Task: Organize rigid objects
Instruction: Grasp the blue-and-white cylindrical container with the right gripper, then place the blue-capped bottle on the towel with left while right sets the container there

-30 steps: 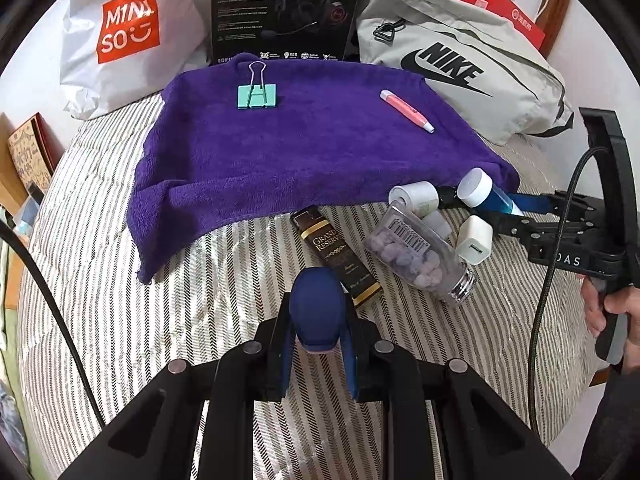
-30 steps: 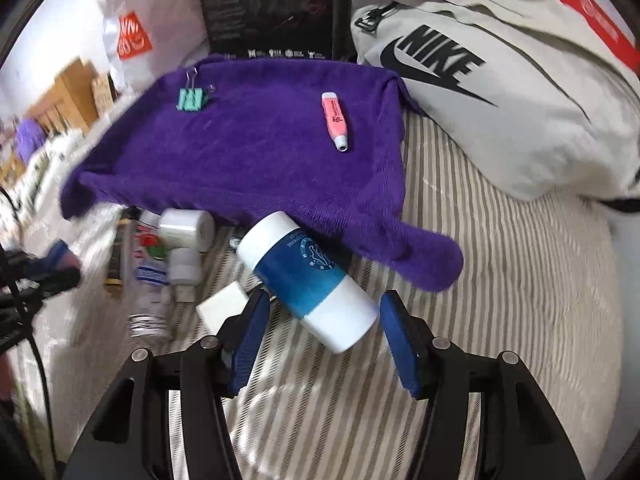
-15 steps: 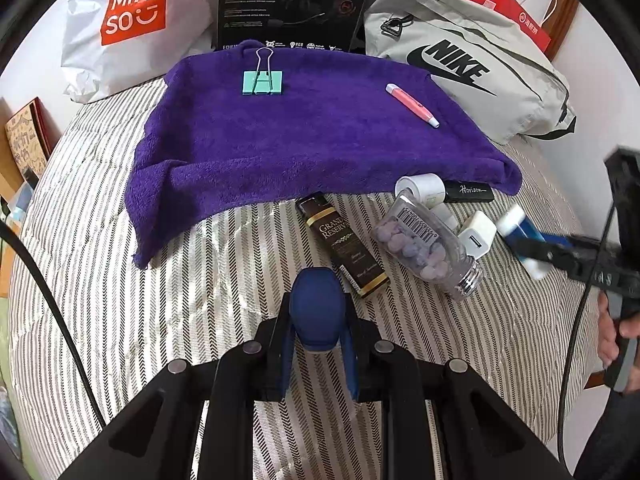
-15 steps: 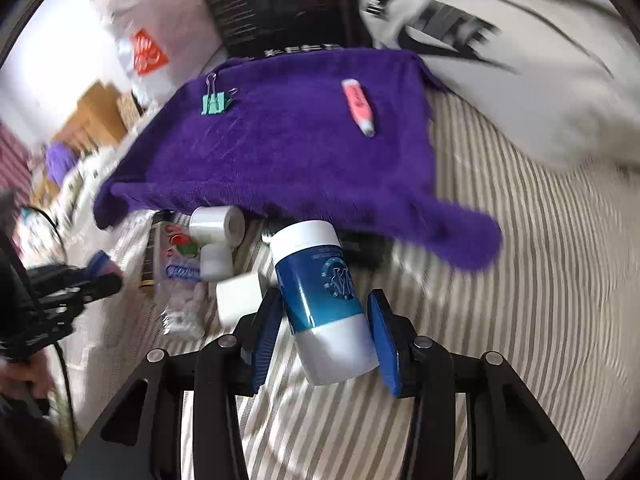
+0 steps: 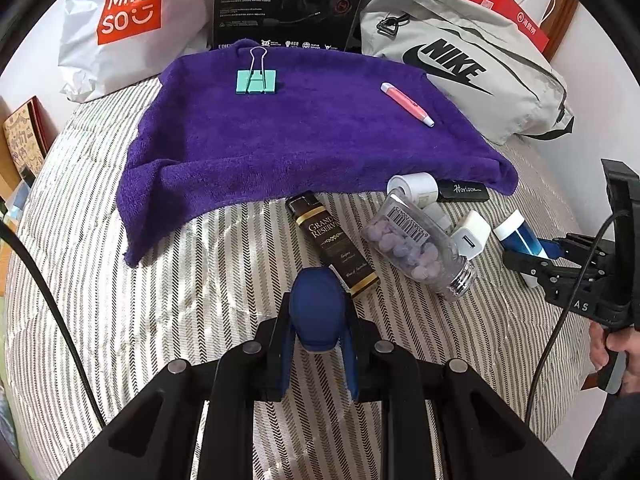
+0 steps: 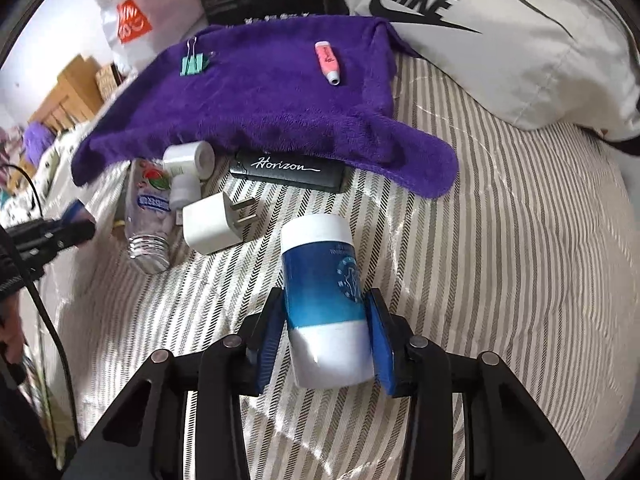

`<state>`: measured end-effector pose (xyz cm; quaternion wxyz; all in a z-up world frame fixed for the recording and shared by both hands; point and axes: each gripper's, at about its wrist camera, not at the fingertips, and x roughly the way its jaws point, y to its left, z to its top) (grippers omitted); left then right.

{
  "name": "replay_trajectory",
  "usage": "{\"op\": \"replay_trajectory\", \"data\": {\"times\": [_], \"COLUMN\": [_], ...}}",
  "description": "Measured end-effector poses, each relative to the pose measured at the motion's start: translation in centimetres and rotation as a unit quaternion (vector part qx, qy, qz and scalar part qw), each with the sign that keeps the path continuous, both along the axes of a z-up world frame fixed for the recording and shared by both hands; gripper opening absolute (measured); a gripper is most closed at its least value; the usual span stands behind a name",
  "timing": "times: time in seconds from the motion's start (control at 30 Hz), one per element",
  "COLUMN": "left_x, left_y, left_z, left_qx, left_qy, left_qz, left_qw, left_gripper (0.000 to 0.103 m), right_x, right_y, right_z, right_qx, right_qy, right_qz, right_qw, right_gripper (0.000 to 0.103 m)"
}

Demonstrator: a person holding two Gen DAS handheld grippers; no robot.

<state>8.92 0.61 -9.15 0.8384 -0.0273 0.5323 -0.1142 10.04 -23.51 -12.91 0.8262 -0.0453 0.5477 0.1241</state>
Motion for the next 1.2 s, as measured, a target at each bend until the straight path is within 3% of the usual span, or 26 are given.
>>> {"op": "replay_trajectory", "data": {"times": [0.17, 0.5, 0.67, 1.2], "left_x": [0.0, 0.9, 1.7, 7.2], "left_y": [0.2, 1.1, 1.4, 3.2], "left_z": [0.4, 2.5, 3.4, 5.1], "left_qx": [-0.002, -0.015, -0.008, -0.008], "left_qy": [-0.003, -0.022, -0.032, -0.053], "left_qz": [0.001, 0.006, 0.005, 0.018], "left_qw": [1.0, 0.9996, 0.9994, 0.9984], "left_gripper": [0.02, 0.02, 0.02, 0.02], "right_x": [-0.5, -0.4, 0.7, 5.5], "right_y": [0.5, 0.2, 0.9, 2.5], "right_z": [0.1, 2.9, 3.5, 7.5], "right_qx": [-0.025, 0.033, 0.054, 0.054], "right_qy": [-0.012, -0.018, -0.016, -0.053], "right_qz": [0.013, 0.004, 0.008, 0.015], "right_qw": [1.0, 0.999, 0.998, 0.997], "right_gripper": [0.037, 0.038, 0.038, 0.038]}}
